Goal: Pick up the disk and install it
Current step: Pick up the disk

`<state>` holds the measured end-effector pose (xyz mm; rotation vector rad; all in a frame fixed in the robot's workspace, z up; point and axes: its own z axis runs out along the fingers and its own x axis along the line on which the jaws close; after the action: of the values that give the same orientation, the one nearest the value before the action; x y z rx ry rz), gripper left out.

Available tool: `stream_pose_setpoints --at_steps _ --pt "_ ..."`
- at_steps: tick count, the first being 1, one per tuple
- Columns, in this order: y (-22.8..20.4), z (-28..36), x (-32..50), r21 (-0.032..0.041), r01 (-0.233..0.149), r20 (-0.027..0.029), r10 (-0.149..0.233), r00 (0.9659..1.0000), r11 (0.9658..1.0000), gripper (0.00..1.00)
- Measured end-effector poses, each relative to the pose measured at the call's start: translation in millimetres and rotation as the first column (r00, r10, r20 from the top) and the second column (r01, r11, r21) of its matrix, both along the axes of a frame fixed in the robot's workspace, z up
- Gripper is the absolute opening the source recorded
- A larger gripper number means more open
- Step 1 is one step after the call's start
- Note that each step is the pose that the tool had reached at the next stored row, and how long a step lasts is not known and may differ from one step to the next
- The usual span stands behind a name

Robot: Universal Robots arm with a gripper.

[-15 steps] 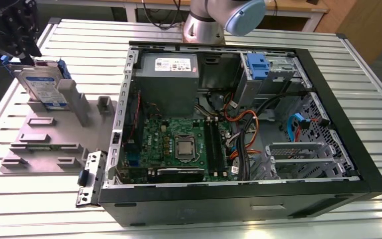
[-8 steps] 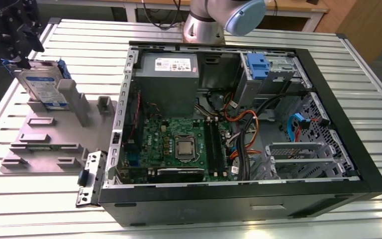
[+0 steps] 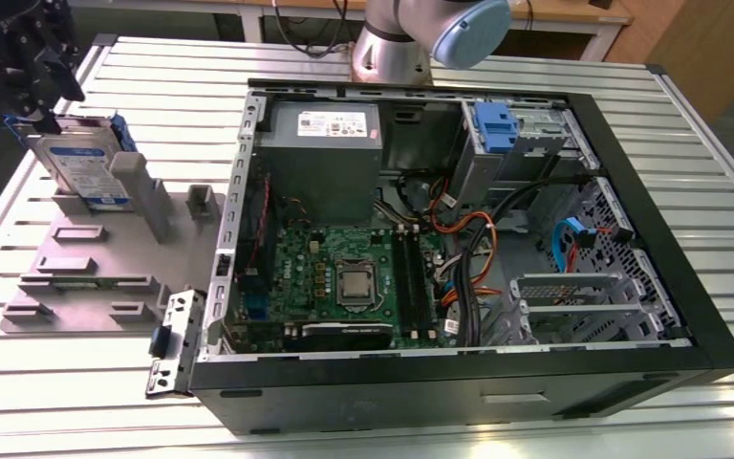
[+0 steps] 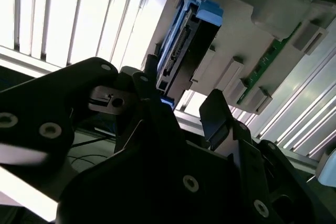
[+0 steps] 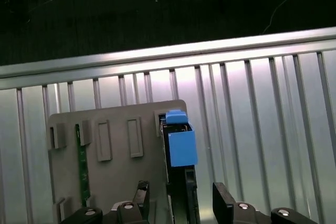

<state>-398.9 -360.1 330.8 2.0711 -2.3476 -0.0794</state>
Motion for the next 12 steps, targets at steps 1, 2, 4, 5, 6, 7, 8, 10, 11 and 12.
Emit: stream_pose_setpoints --at_steps 1,2,4,5,6,7,8,10,11,12 --pt "0.0 -0.5 0.0 0.0 -0.014 0.0001 0.014 0.9999 0.9999 0.59" --pt "0.0 -1.1 0.0 0.0001 -0.029 0.0002 0.029 0.9996 0.9996 0.59" --pt "0.0 -2.4 0.0 0.0001 -0.059 0.0001 0.059 0.9983 0.9983 0.59" --pt "0.0 -3.1 0.0 0.0001 -0.074 0.0001 0.074 0.9973 0.9973 0.59" --pt "0.1 -3.7 0.0 0.0 -0.089 0.0001 0.089 0.9961 0.9961 0.59" --pt "0.1 -4.2 0.0 0.0 -0.103 0.0001 0.103 0.9947 0.9947 0.59" --pt "0.1 -4.6 0.0 0.0001 -0.117 0.0 0.117 0.9931 0.9931 0.59" --pt "0.1 -5.8 -0.1 0.0001 -0.141 0.0002 0.141 0.99 0.99 0.59" --pt "0.1 -6.7 -0.2 0.0001 -0.149 0.0002 0.149 0.9888 0.9888 0.59" --pt "0.1 -7.6 -0.2 0.0001 -0.157 0.0002 0.157 0.9877 0.9877 0.59"
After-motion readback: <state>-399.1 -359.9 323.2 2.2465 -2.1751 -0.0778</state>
